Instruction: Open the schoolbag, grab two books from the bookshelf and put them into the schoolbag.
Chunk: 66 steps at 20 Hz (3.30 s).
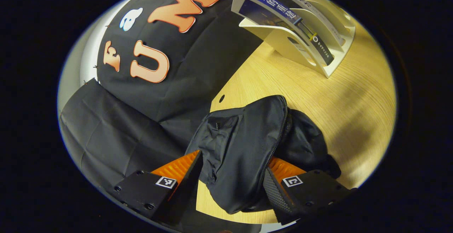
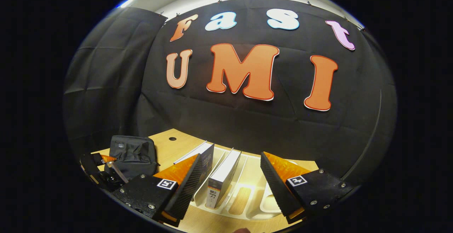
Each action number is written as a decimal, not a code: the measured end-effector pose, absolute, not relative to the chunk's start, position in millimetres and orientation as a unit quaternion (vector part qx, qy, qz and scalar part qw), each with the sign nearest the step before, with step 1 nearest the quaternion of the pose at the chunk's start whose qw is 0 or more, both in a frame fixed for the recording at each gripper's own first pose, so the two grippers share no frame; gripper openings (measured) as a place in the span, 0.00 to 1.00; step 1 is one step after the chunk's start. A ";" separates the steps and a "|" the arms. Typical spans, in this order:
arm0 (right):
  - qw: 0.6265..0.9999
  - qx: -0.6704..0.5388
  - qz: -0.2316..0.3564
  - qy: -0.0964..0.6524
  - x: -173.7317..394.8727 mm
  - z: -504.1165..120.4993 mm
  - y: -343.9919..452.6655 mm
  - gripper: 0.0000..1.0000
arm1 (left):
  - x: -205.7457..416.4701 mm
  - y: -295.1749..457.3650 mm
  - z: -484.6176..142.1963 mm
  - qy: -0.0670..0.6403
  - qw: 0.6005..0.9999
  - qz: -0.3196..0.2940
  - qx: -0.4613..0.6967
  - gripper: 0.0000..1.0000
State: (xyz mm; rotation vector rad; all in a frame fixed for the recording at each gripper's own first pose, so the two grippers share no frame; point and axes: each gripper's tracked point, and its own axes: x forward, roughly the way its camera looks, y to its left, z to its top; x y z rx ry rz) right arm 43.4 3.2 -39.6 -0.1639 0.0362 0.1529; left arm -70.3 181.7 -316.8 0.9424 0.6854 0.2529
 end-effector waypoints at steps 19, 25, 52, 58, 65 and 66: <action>0.984 -0.078 -0.014 0.162 95.1 -49.8 69.8 0.98 | -28.2 196.2 -284.0 0.440 0.853 -0.173 0.222 0.10; 0.968 -0.071 -0.010 0.242 120.3 -65.7 88.9 0.98 | -14.6 209.9 -254.4 0.477 0.827 -0.228 0.191 0.07; 0.823 0.025 -0.059 0.564 144.1 -142.6 101.0 0.36 | 16.7 230.1 -226.9 0.521 0.763 -0.340 0.173 0.06; 0.834 0.029 -0.038 0.550 93.3 -121.4 103.6 0.34 | 8.4 232.1 -227.6 0.523 0.761 -0.343 0.175 0.06; 0.845 0.075 -0.030 0.529 17.7 -109.7 103.7 0.34 | 5.8 226.8 -236.6 0.533 0.749 -0.348 0.182 0.06; 0.846 0.087 -0.031 0.525 7.5 -109.3 103.6 0.34 | 5.3 225.1 -238.2 0.535 0.747 -0.351 0.182 0.06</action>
